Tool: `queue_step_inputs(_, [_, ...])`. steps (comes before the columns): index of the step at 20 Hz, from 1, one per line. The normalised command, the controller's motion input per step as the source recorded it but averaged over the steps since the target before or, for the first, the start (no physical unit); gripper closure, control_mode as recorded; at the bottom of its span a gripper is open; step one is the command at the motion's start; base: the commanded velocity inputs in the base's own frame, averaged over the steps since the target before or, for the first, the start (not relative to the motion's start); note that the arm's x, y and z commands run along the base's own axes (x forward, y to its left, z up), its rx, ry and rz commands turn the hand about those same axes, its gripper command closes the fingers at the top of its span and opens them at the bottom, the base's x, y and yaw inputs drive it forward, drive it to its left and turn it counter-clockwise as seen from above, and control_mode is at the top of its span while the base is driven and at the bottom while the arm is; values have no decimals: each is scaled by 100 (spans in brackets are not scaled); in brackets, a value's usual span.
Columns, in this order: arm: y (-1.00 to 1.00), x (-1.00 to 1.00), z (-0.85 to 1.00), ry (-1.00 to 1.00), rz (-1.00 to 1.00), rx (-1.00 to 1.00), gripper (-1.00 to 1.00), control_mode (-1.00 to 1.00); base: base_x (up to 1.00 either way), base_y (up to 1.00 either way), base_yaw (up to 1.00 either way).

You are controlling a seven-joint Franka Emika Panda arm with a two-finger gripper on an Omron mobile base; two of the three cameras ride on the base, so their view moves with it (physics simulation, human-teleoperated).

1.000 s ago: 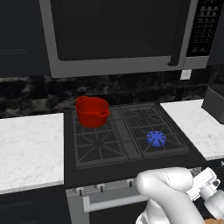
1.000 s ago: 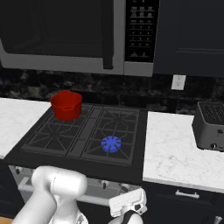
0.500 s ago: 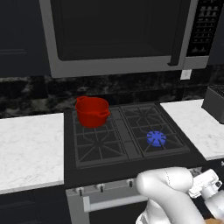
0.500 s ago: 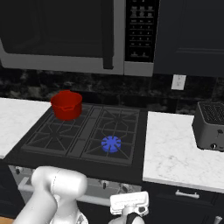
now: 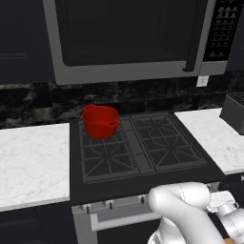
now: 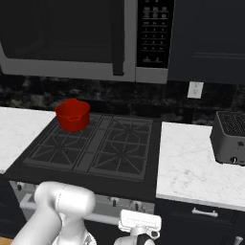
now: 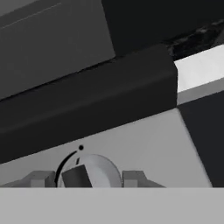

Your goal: Turn off the front right burner of the stove.

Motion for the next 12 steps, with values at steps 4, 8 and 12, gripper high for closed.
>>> queue_step_inputs(4, [-66, 0, 45, 12, -2, 60, 100, -100, 0, 0, 0])
queue_step_inputs(8, [-1, -5, 0, -5, -1, 0, 100, -100, 0, 0, 0])
queue_step_inputs(12, [-4, 0, 0, 0, 0, 2, 100, -100, 0, 0, 0])
